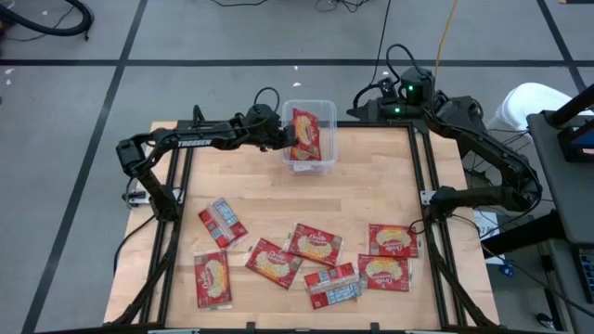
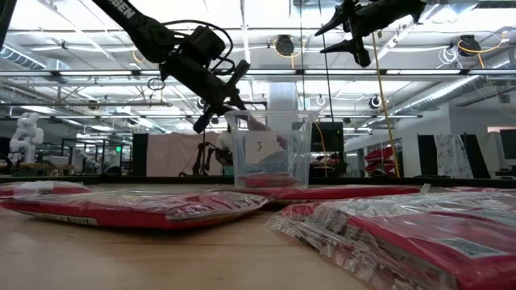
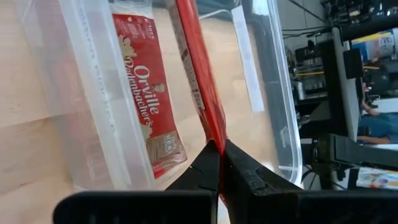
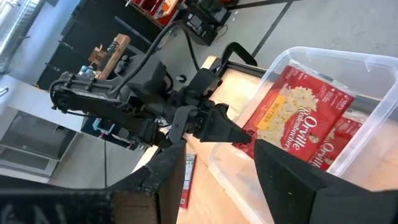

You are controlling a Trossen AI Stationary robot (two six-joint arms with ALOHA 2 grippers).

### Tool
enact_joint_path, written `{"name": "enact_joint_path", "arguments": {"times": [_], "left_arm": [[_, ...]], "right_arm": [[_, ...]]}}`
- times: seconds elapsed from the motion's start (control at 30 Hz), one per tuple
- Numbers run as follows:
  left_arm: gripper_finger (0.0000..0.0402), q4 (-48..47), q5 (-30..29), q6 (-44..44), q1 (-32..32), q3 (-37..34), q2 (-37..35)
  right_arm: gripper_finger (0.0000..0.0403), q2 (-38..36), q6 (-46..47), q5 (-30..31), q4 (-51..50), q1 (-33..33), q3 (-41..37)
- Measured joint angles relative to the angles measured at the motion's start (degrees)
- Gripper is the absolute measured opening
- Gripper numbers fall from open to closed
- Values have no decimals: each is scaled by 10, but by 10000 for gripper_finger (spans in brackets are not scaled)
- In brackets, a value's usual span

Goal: Sort popcorn bags into baskets
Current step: Put the red popcorn bag into the transparent container

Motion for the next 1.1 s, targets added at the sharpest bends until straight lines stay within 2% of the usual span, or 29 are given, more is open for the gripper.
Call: {"name": "enact_joint_path", "arguments": {"times": [0.17,0.43,0.57,0.93,1.1], "left_arm": [[17,-11,-11,1,0,1,0],[88,-26,-25,-8,0,2,-1],[111,-24,-27,-12,4,1,-1],[118,-37,-18,1,25,0,-23],[118,-76,-14,16,35,0,-43]], "right_arm": [[183,-10,4,3,-1,0,-11],[183,-17,12,17,4,0,-16],[183,-17,12,17,4,0,-16],[183,-17,11,16,4,0,-16],[183,-17,10,16,4,0,-16]]}}
